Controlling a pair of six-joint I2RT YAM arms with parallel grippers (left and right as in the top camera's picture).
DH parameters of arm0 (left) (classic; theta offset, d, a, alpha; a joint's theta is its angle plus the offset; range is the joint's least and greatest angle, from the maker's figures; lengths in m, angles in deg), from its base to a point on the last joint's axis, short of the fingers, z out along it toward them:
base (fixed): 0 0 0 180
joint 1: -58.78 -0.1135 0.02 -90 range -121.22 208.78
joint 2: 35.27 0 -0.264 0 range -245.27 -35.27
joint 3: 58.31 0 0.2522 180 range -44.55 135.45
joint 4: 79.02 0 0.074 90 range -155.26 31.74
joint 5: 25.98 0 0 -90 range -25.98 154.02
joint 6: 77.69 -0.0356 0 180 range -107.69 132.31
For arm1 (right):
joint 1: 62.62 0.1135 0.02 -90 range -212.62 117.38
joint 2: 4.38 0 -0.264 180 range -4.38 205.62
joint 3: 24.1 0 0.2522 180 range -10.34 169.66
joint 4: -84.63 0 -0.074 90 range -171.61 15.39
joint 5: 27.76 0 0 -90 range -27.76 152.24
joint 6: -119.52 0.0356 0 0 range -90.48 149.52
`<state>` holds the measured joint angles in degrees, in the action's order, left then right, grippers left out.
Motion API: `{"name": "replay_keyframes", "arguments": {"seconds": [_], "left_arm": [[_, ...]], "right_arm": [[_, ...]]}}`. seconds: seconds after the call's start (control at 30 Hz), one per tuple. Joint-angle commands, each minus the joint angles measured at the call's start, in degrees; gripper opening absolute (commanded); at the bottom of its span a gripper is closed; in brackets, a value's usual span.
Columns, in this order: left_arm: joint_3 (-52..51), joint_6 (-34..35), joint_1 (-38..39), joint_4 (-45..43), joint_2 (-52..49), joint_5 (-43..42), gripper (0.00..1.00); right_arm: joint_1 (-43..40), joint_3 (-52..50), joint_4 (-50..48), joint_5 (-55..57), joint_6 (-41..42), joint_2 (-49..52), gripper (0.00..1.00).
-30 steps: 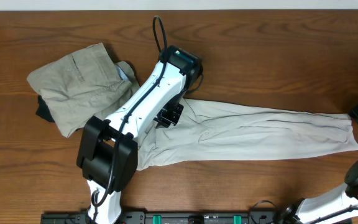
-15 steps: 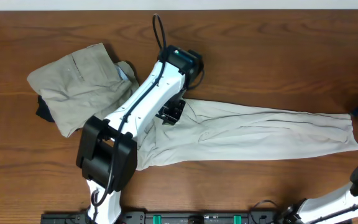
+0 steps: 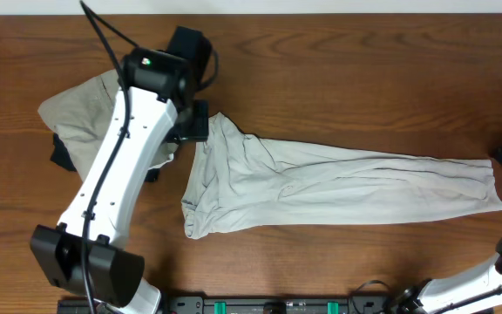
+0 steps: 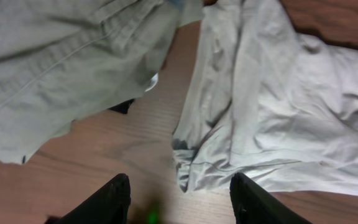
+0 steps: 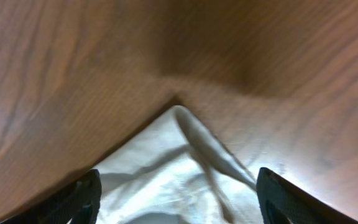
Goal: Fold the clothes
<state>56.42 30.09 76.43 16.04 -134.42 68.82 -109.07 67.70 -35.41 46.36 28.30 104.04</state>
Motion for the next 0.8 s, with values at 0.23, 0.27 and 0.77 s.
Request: {"name": "replay_keyframes", "arguments": {"seconds": [0.23, 0.27, 0.77], "left_arm": [[0.5, -2.4, -4.6, 0.8, -0.7, -0.9, 0.55], [0.5, -2.5, -4.9, 0.9, -0.7, -0.9, 0.55], [0.5, -5.6, -5.2, 0.0, -0.7, -0.9, 0.65]], "right_arm": [[1.0, 0.6, 4.0, 2.6, -4.1, 9.2, 0.76], [1.4, 0.6, 4.3, 3.3, -4.1, 10.0, 0.76], [2.5, 2.4, 7.6, 0.8, -3.0, 4.5, 0.01]]}}
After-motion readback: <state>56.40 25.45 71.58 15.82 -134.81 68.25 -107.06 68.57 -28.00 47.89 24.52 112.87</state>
